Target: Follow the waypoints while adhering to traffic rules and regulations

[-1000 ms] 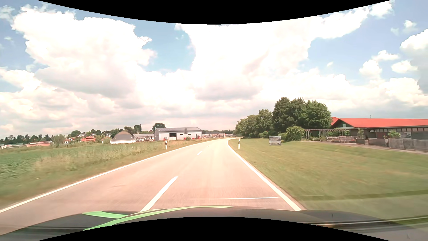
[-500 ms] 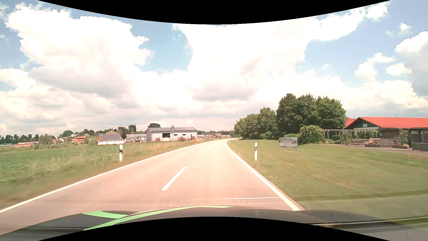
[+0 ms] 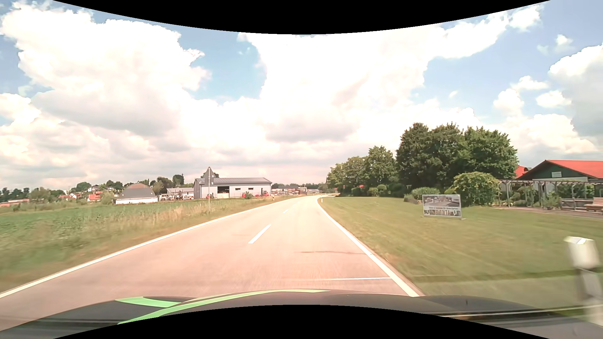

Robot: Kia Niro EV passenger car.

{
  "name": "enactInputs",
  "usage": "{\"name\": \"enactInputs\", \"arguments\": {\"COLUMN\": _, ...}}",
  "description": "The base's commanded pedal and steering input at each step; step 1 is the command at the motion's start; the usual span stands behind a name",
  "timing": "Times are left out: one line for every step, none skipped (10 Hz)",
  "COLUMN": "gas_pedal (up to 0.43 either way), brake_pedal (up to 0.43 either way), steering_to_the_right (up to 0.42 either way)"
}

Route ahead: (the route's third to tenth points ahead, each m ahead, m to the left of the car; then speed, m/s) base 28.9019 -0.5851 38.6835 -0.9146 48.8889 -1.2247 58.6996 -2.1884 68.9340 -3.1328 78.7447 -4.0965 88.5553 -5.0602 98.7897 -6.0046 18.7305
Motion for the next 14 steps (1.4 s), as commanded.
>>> {"name": "enactInputs", "arguments": {"gas_pedal": 0.000, "brake_pedal": 0.000, "steering_to_the_right": 0.009}}
{"name": "enactInputs", "arguments": {"gas_pedal": 0.000, "brake_pedal": 0.000, "steering_to_the_right": 0.009}}
{"name": "enactInputs", "arguments": {"gas_pedal": 0.000, "brake_pedal": 0.000, "steering_to_the_right": 0.008}}
{"name": "enactInputs", "arguments": {"gas_pedal": 0.000, "brake_pedal": 0.000, "steering_to_the_right": 0.007}}
{"name": "enactInputs", "arguments": {"gas_pedal": 0.000, "brake_pedal": 0.000, "steering_to_the_right": 0.005}}
{"name": "enactInputs", "arguments": {"gas_pedal": 0.000, "brake_pedal": 0.000, "steering_to_the_right": 0.005}}
{"name": "enactInputs", "arguments": {"gas_pedal": 0.000, "brake_pedal": 0.000, "steering_to_the_right": 0.004}}
{"name": "enactInputs", "arguments": {"gas_pedal": 0.000, "brake_pedal": 0.000, "steering_to_the_right": 0.004}}
{"name": "enactInputs", "arguments": {"gas_pedal": 0.000, "brake_pedal": 0.000, "steering_to_the_right": 0.004}}
{"name": "enactInputs", "arguments": {"gas_pedal": 0.000, "brake_pedal": 0.000, "steering_to_the_right": 0.004}}
{"name": "enactInputs", "arguments": {"gas_pedal": 0.000, "brake_pedal": 0.000, "steering_to_the_right": 0.004}}
{"name": "enactInputs", "arguments": {"gas_pedal": 0.000, "brake_pedal": 0.000, "steering_to_the_right": 0.004}}
{"name": "enactInputs", "arguments": {"gas_pedal": 0.000, "brake_pedal": 0.000, "steering_to_the_right": 0.004}}
{"name": "enactInputs", "arguments": {"gas_pedal": 0.000, "brake_pedal": 0.000, "steering_to_the_right": 0.004}}
